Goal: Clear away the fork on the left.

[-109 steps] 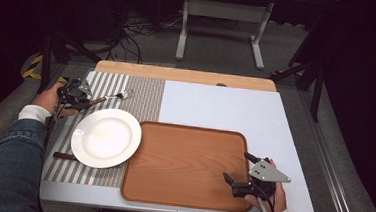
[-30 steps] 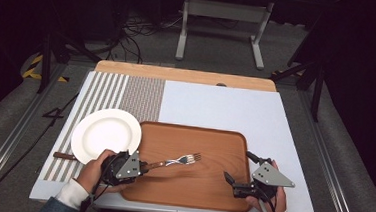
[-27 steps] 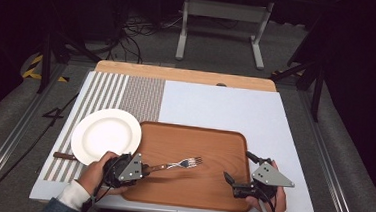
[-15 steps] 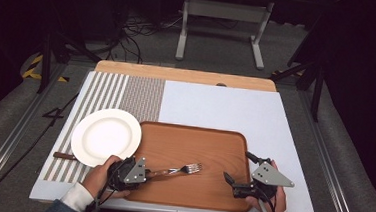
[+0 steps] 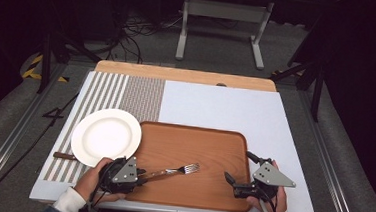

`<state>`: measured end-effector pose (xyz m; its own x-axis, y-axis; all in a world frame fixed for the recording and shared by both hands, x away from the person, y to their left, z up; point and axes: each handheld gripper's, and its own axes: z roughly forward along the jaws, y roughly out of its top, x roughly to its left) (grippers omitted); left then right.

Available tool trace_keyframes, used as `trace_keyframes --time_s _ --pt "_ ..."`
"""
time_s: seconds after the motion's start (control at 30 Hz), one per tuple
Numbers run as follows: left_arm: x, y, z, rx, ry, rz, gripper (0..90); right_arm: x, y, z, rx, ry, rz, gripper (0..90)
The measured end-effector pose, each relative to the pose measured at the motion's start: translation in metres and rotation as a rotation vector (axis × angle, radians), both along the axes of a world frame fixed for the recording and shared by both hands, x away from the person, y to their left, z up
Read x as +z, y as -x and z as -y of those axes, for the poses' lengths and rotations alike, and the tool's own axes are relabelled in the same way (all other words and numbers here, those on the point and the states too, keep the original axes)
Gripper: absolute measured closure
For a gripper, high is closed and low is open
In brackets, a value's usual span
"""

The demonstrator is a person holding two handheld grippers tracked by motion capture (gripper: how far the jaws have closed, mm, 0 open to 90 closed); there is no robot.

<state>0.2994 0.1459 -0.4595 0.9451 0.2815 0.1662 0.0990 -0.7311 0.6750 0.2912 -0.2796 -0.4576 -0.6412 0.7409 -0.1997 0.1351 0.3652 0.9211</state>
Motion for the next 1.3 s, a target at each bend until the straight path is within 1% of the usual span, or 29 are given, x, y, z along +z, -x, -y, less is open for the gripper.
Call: trace_keyframes --time_s 0.07,0.1,0.17,0.2,0.23,0.3,0.37,0.4,0.43,0.5,0.57,0.63,0.77,0.83,0.9,0.93,1.0,1.07,1.13,1.17,1.2,1.23,1.27,1.3 --pt "0.006 0.0 -0.005 0.003 0.033 0.024 75.3 0.0 0.001 0.001 0.0 -0.004 0.002 5.2" --pt "0.011 -0.002 -0.008 -0.005 0.081 0.02 77.5 0.001 0.001 0.001 -0.002 -0.003 0.004 5.2" --pt "0.018 -0.005 -0.008 -0.01 0.106 0.041 87.6 0.001 0.002 0.001 -0.005 -0.013 0.005 5.2" --pt "0.019 -0.006 -0.007 -0.014 0.111 0.044 89.8 0.001 0.002 0.001 -0.007 -0.011 0.004 5.2" --pt "0.023 -0.008 -0.004 -0.036 0.116 0.044 90.0 0.001 0.002 0.002 -0.008 -0.008 0.005 5.2" --pt "0.026 -0.014 0.003 -0.066 0.098 0.064 90.0 0.0 0.002 0.002 -0.014 -0.009 0.002 5.2" --pt "0.029 -0.02 0.013 -0.099 0.094 0.062 90.0 0.001 0.003 0.003 -0.021 -0.012 0.002 5.2" --pt "0.03 -0.023 0.021 -0.127 0.083 0.068 90.0 0.001 0.003 0.003 -0.023 -0.011 0.002 5.2" --pt "0.031 -0.025 0.027 -0.141 0.072 0.073 90.0 0.0 0.003 0.003 -0.024 -0.011 0.001 5.2" --pt "0.034 -0.031 0.046 -0.194 0.054 0.083 90.0 0.0 0.002 0.003 -0.027 -0.008 -0.003 5.2" --pt "0.034 -0.035 0.059 -0.222 0.032 0.091 90.0 -0.001 0.002 0.003 -0.028 -0.008 -0.005 5.2" --pt "0.033 -0.036 0.072 -0.263 0.011 0.089 90.0 -0.001 0.002 0.003 -0.028 -0.007 -0.006 5.2" --pt "0.029 -0.039 0.092 -0.318 -0.027 0.079 90.0 -0.002 0.001 0.004 -0.027 0.001 -0.009 5.2" --pt "0.025 -0.042 0.099 -0.336 -0.037 0.063 90.0 -0.003 0.0 0.004 -0.026 -0.005 -0.012 5.2" --pt "0.022 -0.043 0.103 -0.341 -0.049 0.063 90.0 -0.003 0.001 0.003 -0.024 -0.001 -0.016 5.2" --pt "0.02 -0.044 0.105 -0.359 -0.06 0.058 90.0 -0.003 0.001 0.004 -0.024 0.0 -0.016 5.2" --pt "0.017 -0.044 0.111 -0.377 -0.088 0.056 90.0 -0.003 0.0 0.004 -0.023 -0.002 -0.017 5.2" --pt "0.014 -0.044 0.115 -0.393 -0.096 0.046 90.0 -0.003 0.0 0.004 -0.025 -0.002 -0.016 5.2" --pt "0.011 -0.044 0.121 -0.406 -0.132 0.055 90.0 -0.004 -0.001 0.004 -0.021 0.0 -0.02 5.2" --pt "0.011 -0.044 0.121 -0.406 -0.132 0.055 90.0 -0.004 -0.001 0.004 -0.021 0.0 -0.02 5.2" --pt "0.008 -0.045 0.126 -0.415 -0.144 0.051 90.0 -0.004 0.0 0.003 -0.019 0.006 -0.019 5.3" --pt "0.007 -0.046 0.128 -0.413 -0.152 0.051 90.0 -0.004 0.0 0.003 -0.019 0.006 -0.019 5.3" --pt "0.005 -0.047 0.132 -0.412 -0.18 0.056 90.0 -0.004 -0.001 0.003 -0.021 0.002 -0.021 5.2" --pt "0.005 -0.047 0.132 -0.412 -0.18 0.056 90.0 -0.004 -0.001 0.004 -0.021 0.001 -0.022 5.3"
